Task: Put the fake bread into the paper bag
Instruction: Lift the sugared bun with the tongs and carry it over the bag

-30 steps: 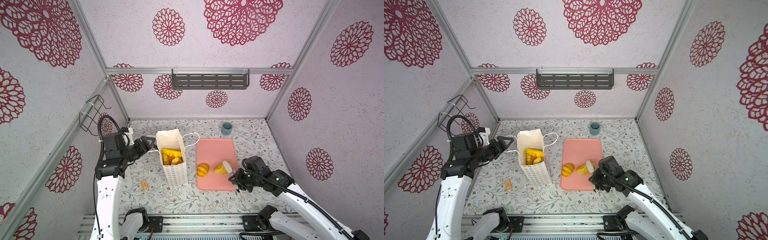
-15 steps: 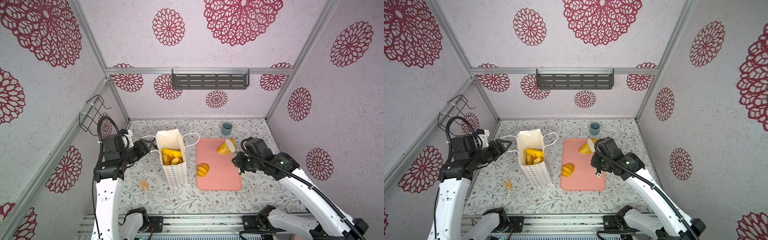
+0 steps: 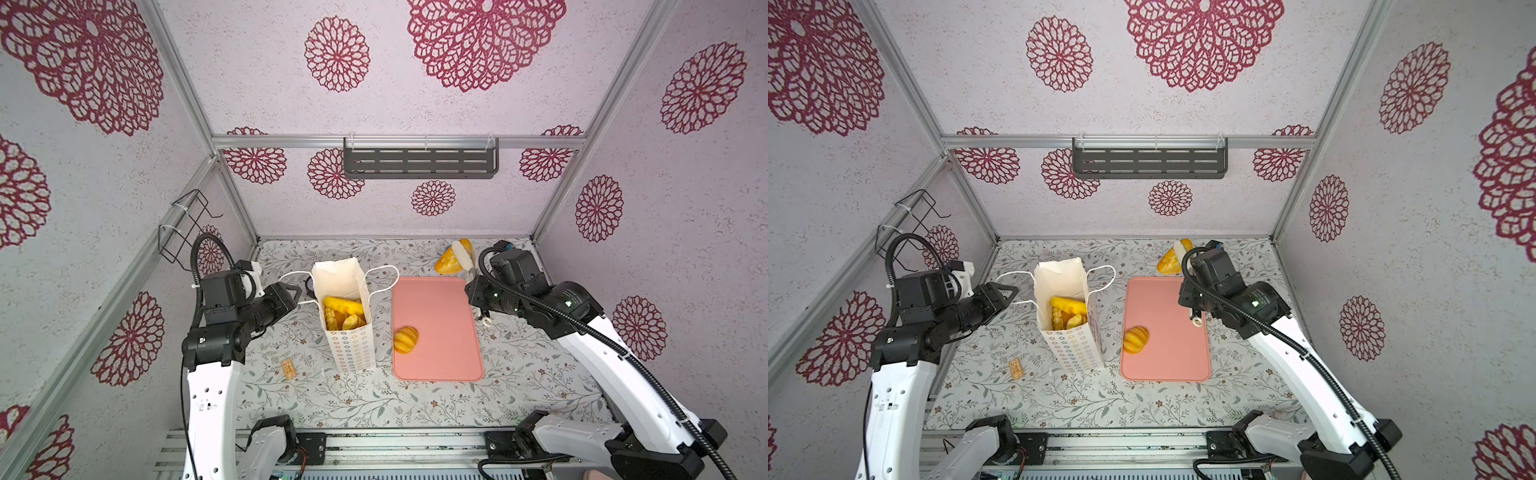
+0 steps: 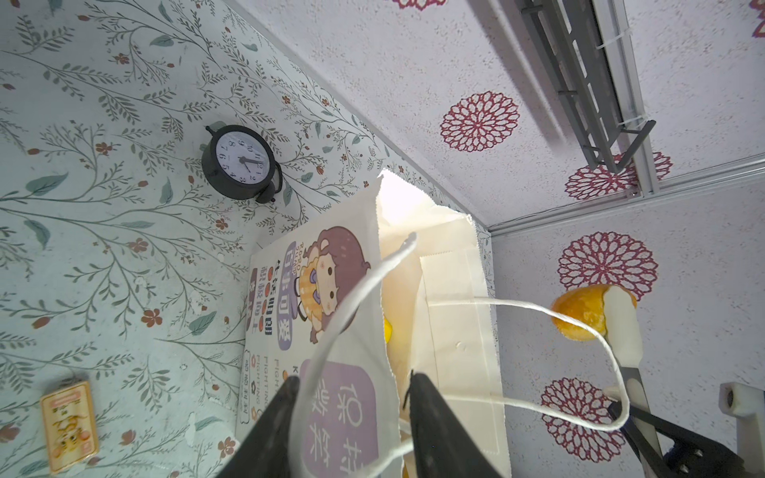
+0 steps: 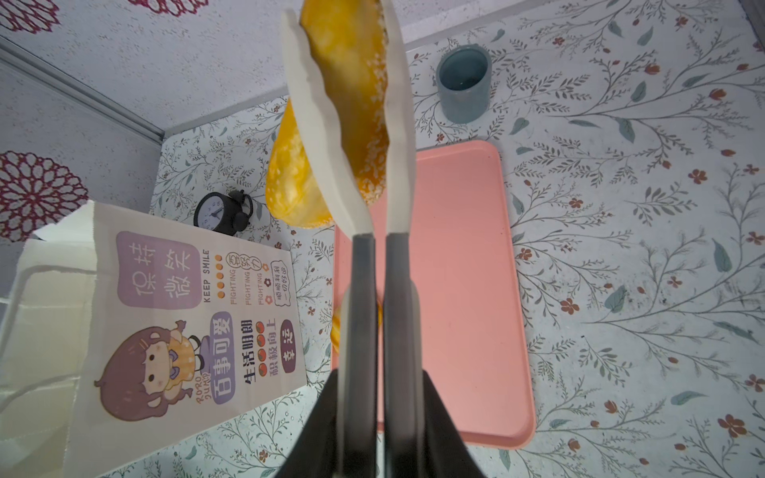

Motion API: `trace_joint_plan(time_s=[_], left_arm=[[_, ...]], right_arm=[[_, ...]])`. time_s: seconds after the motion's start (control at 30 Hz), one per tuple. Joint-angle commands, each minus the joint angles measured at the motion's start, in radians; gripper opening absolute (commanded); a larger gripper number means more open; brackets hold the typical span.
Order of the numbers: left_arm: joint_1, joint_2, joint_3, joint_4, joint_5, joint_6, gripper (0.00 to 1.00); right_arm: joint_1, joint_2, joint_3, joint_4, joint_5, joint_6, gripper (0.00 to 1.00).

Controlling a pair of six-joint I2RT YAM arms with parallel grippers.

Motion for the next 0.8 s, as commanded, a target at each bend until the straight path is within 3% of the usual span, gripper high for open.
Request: trace_joint_plan(time_s=[0.0, 0.17, 0.5, 0.77], left_arm=[[0.008, -0.017, 0.034, -0.018, -0.006, 0.019, 0.42], [0.008, -0.026, 0.046, -0.036, -0.012, 0.021, 0.37], [0.008, -0.034, 0.047, -0.054, -0.028, 0.025, 0.23], [0.008, -0.03, 0.042, -0.038, -0.024, 0.011, 0.03]], right_arm=[[-0.005, 0.0, 0.095, 0.046, 0.039, -0.057, 0.17], [-0.005, 0.027, 0.179, 0.087, -0.018, -0.096, 0.17], [0.037, 0.067, 0.224, 0.267, -0.27, -0.148, 0.15], [0.207, 0.141, 0.309, 0.244, -0.26, -0.24, 0.15]])
